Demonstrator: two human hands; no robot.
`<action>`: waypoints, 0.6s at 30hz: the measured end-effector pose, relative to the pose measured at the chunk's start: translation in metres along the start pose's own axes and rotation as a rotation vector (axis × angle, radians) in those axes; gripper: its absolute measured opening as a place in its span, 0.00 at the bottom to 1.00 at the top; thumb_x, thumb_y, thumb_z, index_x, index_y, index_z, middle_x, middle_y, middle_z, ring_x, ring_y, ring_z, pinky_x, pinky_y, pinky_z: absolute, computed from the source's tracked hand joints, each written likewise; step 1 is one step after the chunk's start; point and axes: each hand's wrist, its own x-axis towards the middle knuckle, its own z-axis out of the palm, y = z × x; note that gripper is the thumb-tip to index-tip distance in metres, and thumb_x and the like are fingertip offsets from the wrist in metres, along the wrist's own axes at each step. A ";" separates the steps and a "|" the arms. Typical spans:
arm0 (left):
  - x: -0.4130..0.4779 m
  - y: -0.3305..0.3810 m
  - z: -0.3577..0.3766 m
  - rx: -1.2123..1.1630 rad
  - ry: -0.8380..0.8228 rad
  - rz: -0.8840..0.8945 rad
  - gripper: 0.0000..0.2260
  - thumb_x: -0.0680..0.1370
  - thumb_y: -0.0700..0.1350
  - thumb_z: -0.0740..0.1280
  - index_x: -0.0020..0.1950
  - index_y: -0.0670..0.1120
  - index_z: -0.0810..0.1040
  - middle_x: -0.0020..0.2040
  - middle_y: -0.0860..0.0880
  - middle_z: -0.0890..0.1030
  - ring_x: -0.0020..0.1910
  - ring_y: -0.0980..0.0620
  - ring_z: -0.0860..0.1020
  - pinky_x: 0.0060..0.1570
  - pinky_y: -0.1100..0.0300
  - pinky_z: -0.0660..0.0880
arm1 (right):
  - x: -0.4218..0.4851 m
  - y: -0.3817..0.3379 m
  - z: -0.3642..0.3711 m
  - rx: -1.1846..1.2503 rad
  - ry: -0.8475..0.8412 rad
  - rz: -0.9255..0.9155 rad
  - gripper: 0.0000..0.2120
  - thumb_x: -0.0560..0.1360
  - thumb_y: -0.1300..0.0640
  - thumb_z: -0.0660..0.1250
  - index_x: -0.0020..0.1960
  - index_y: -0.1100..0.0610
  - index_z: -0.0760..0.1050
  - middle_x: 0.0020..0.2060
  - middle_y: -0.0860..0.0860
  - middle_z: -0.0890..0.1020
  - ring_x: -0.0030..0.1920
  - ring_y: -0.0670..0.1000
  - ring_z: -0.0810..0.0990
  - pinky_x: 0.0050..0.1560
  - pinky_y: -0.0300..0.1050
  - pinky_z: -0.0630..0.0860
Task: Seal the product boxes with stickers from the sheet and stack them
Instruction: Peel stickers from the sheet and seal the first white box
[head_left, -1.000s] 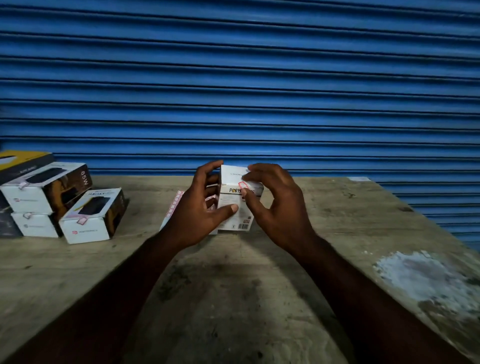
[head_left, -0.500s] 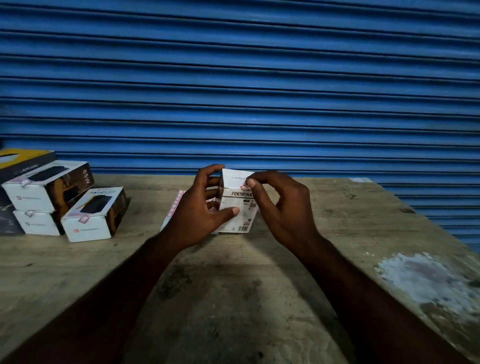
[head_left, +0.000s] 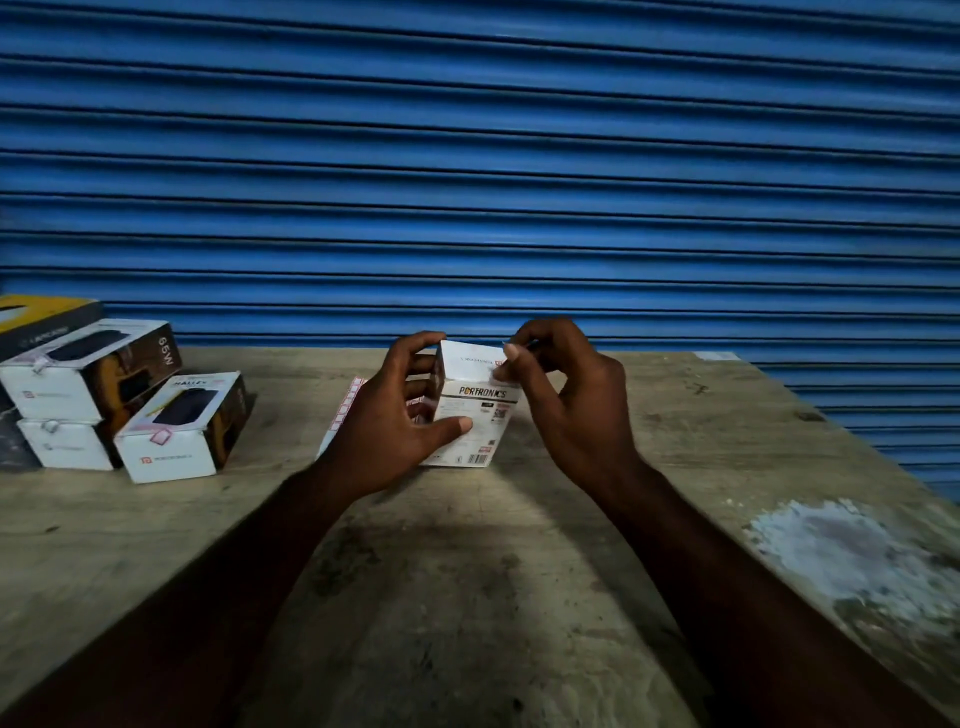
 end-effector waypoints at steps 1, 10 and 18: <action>0.000 0.000 0.000 0.006 0.002 0.001 0.38 0.69 0.36 0.79 0.72 0.53 0.66 0.61 0.52 0.79 0.57 0.54 0.82 0.56 0.52 0.81 | 0.001 -0.001 0.000 0.004 0.012 0.005 0.02 0.78 0.60 0.68 0.50 0.58 0.77 0.39 0.48 0.84 0.42 0.44 0.84 0.43 0.38 0.79; 0.000 0.000 -0.001 0.009 0.009 -0.001 0.38 0.69 0.36 0.79 0.73 0.54 0.65 0.60 0.55 0.79 0.56 0.57 0.82 0.55 0.57 0.81 | 0.000 0.001 0.005 -0.042 -0.017 0.065 0.05 0.75 0.62 0.71 0.51 0.58 0.81 0.46 0.46 0.85 0.46 0.42 0.82 0.49 0.32 0.76; 0.001 -0.001 -0.002 0.012 0.016 0.006 0.38 0.69 0.37 0.79 0.73 0.54 0.65 0.61 0.54 0.78 0.55 0.58 0.82 0.54 0.59 0.81 | 0.000 0.000 0.006 0.027 -0.010 0.102 0.05 0.77 0.62 0.69 0.52 0.57 0.82 0.45 0.46 0.85 0.47 0.45 0.83 0.51 0.43 0.80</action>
